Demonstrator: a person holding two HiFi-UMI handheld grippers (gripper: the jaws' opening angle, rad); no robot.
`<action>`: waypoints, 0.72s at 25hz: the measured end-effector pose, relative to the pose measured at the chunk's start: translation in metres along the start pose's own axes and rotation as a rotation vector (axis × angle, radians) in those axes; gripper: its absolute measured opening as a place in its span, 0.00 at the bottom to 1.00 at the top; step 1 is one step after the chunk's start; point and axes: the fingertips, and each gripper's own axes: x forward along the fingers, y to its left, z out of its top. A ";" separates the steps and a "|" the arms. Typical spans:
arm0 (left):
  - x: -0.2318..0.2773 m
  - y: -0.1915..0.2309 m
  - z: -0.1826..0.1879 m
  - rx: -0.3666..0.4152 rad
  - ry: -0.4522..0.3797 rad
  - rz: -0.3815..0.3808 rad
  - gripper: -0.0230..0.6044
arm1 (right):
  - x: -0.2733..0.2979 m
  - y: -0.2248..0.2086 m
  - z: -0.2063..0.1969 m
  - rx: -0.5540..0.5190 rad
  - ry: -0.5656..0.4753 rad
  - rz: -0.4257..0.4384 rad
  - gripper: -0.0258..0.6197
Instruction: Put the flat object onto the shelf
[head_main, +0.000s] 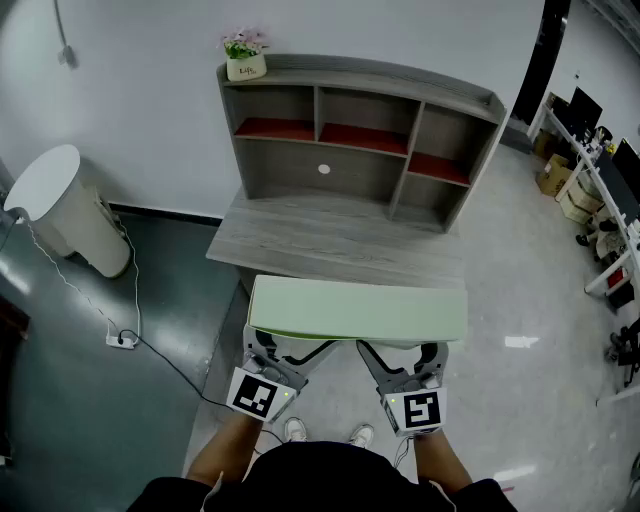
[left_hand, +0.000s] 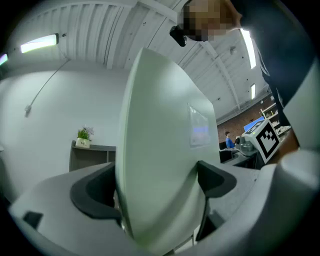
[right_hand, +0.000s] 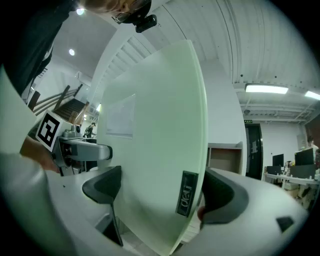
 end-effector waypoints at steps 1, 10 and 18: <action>0.000 0.001 0.000 -0.002 0.000 0.000 0.82 | 0.001 0.001 0.000 0.002 0.000 -0.001 0.81; 0.004 0.011 0.004 0.011 -0.035 -0.009 0.82 | 0.011 0.002 0.000 0.008 -0.011 -0.011 0.81; -0.003 0.026 0.017 0.019 -0.055 -0.027 0.83 | 0.019 0.015 0.017 0.023 -0.056 -0.021 0.81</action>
